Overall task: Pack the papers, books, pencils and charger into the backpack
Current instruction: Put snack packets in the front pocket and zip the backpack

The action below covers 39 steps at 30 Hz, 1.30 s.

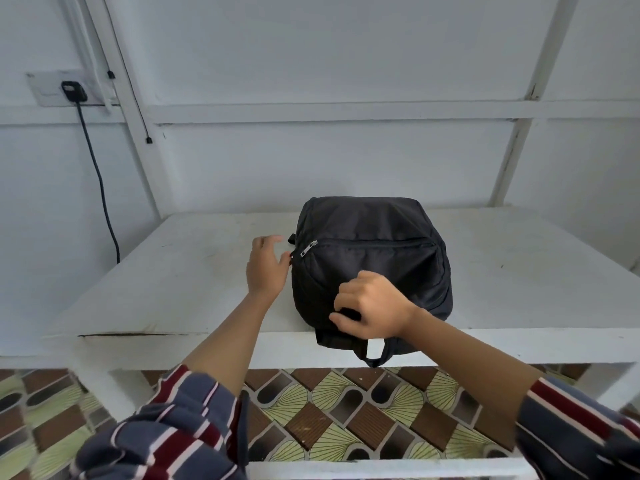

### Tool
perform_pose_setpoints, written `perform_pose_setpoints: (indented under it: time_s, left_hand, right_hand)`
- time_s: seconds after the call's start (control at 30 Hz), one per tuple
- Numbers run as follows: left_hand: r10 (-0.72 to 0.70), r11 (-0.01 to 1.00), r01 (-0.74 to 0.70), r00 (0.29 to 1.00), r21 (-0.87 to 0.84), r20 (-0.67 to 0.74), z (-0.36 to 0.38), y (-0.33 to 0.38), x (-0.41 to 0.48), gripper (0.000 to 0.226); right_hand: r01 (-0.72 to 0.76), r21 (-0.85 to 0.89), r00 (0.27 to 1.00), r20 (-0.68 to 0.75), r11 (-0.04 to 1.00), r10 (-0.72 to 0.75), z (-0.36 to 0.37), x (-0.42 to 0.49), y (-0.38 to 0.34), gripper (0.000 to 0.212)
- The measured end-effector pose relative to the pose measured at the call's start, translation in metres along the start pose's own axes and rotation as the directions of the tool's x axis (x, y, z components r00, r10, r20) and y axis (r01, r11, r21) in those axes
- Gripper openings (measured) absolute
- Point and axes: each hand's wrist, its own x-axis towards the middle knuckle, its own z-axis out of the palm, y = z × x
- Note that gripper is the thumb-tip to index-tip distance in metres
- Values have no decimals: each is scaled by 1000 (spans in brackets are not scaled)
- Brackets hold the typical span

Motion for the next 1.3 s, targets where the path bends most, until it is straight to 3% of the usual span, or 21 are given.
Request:
perform_pose_setpoints:
  time_s: [0.17, 0.33, 0.43, 0.5, 0.63, 0.73, 0.8, 0.9, 0.97, 1.07, 1.17, 1.3]
  left_hand:
    - [329, 941, -332, 943, -73, -46, -8, 2, -25, 19]
    - [354, 934, -357, 932, -34, -76, -13, -28, -54, 16]
    - [374, 927, -376, 921, 1, 113, -13, -38, -65, 26]
    - [352, 929, -370, 898, 21, 263, -11, -39, -69, 40]
    - [344, 934, -358, 897, 2, 277, -2, -32, -72, 44]
    - [371, 925, -379, 899, -13, 234, 4, -29, -67, 38]
    - [389, 918, -395, 890, -24, 236, 9, -29, -61, 31]
    - [408, 912, -409, 894, -37, 184, 20, -24, -47, 22]
    - [442, 897, -435, 889, -76, 120, 27, -13, -34, 23]
    - [436, 882, -427, 900, -199, 2, 28, 17, -8, 26]
    - [439, 861, -461, 887, -214, -144, 24, 44, 26, 33]
    - [431, 822, -508, 850, -256, -304, 19, 79, 76, 30]
  right_hand:
    - [-169, -70, 969, -196, 983, 152, -22, -10, 26, 22]
    - [-423, -84, 842, -404, 902, 357, -43, -54, 63, 25]
    - [-632, -30, 701, -449, 774, 555, -45, -86, 68, 29]
    - [-700, -18, 665, -381, 714, 643, -38, -109, 66, 37]
    - [-673, -105, 740, -79, 733, 668, -16, -145, 59, 73]
    - [-665, -131, 746, -60, 736, 663, -5, -153, 60, 86]
    - [-613, -154, 790, -137, 775, 598, 0, -153, 63, 77]
    - [-504, -206, 851, -283, 839, 442, 2, -145, 74, 35]
    - [-464, -214, 860, -342, 860, 379, 1, -133, 87, 34]
    - [-447, -174, 826, -457, 877, 331, -14, -106, 114, 28]
    - [-466, -116, 775, -531, 877, 342, -29, -76, 148, 33]
    - [-515, 241, 617, -562, 822, 551, -51, -28, 190, 34]
